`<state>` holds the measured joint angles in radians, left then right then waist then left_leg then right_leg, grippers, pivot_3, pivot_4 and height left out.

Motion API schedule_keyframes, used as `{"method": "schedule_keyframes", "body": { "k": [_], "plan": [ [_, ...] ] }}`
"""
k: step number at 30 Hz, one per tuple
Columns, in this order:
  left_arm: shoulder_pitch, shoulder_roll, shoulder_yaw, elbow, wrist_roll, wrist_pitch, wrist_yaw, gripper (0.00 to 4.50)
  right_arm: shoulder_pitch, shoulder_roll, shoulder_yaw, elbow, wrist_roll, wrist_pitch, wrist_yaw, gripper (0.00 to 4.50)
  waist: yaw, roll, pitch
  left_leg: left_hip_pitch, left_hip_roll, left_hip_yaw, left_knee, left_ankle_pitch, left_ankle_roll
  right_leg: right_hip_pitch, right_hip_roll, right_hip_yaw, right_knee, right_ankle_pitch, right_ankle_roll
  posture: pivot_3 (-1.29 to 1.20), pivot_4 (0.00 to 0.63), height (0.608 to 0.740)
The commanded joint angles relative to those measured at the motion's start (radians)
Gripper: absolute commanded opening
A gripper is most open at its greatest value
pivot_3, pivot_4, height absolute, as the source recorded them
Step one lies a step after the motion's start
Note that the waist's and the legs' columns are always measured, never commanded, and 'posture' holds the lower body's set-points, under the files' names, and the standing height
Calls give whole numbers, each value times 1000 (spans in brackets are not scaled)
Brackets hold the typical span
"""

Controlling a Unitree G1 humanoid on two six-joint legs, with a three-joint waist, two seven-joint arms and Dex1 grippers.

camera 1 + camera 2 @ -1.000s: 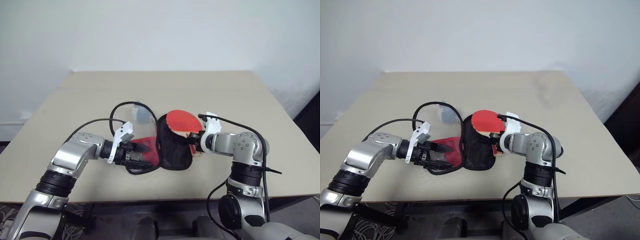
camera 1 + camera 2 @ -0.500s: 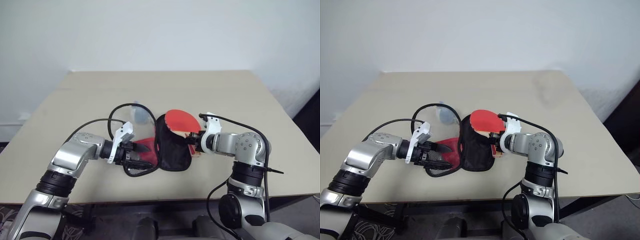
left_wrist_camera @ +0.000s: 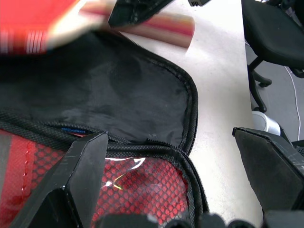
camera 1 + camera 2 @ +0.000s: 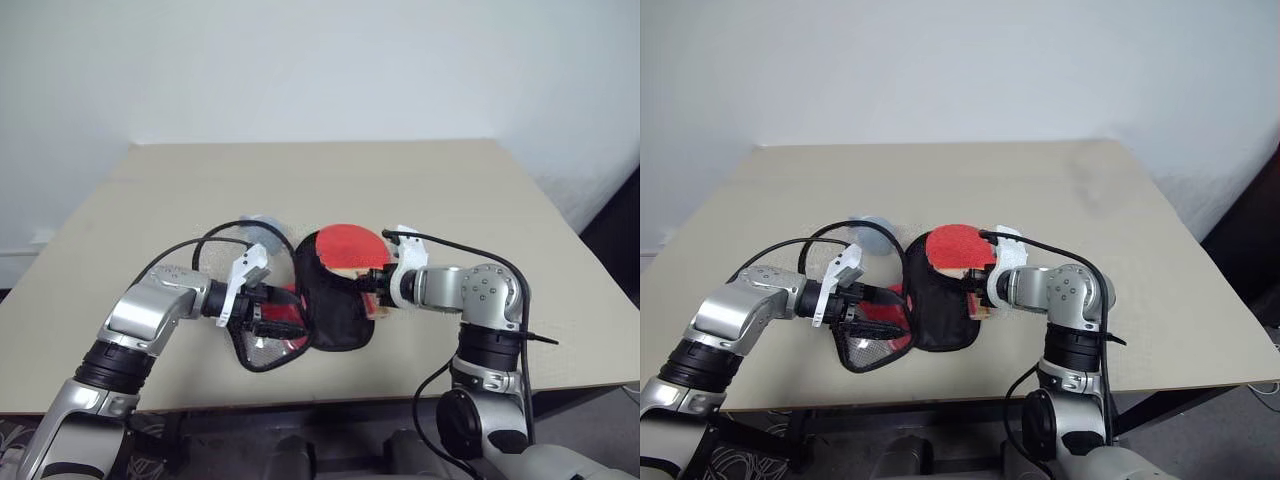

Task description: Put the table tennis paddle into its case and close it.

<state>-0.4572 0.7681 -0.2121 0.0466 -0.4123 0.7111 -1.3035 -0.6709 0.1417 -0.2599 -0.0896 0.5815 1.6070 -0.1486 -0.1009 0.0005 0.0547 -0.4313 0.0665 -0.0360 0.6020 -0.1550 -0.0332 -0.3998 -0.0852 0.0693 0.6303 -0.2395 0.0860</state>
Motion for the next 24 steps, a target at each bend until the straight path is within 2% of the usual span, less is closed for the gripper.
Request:
{"method": "schedule_keyframes", "body": {
  "k": [1,4,8,12,17,20,24],
  "plan": [
    [-27,1,15,-15,-3,-2,0,4500,-8,171,26,-9,68,7,4,3507,0,0,0,0,0,0,0,0,0,0,0,0,0,0,0,0,0,740],
    [-27,2,13,-9,1,-5,-2,4500,-23,158,33,-10,115,7,24,4484,1,0,0,0,0,0,0,0,-1,-1,0,0,0,0,0,0,0,740],
    [-30,-1,14,-2,5,-6,0,4500,-66,79,6,-43,153,1,91,4484,0,0,0,0,0,0,0,0,-1,-1,0,0,0,0,0,0,0,740],
    [-37,-4,25,10,3,-6,6,4500,-22,-170,123,-62,55,-158,171,4484,2,0,0,0,0,0,0,-1,-1,-1,0,0,-1,0,0,0,0,740],
    [-45,-5,32,29,6,-13,13,4500,78,-382,283,-1,-64,-337,289,4484,6,-2,-1,0,0,0,2,-2,-3,4,0,0,-6,0,0,0,0,740],
    [-47,-5,34,32,5,-16,15,4500,122,-397,329,12,-92,-379,322,4484,-1,-2,0,0,0,0,-1,-1,-2,4,0,0,-5,0,0,0,0,740],
    [-56,-8,39,40,4,-15,21,4500,145,-348,335,20,-90,-367,338,4484,-5,-2,0,1,0,-1,-3,1,2,0,2,2,-1,0,0,0,0,740]
  ]
}}
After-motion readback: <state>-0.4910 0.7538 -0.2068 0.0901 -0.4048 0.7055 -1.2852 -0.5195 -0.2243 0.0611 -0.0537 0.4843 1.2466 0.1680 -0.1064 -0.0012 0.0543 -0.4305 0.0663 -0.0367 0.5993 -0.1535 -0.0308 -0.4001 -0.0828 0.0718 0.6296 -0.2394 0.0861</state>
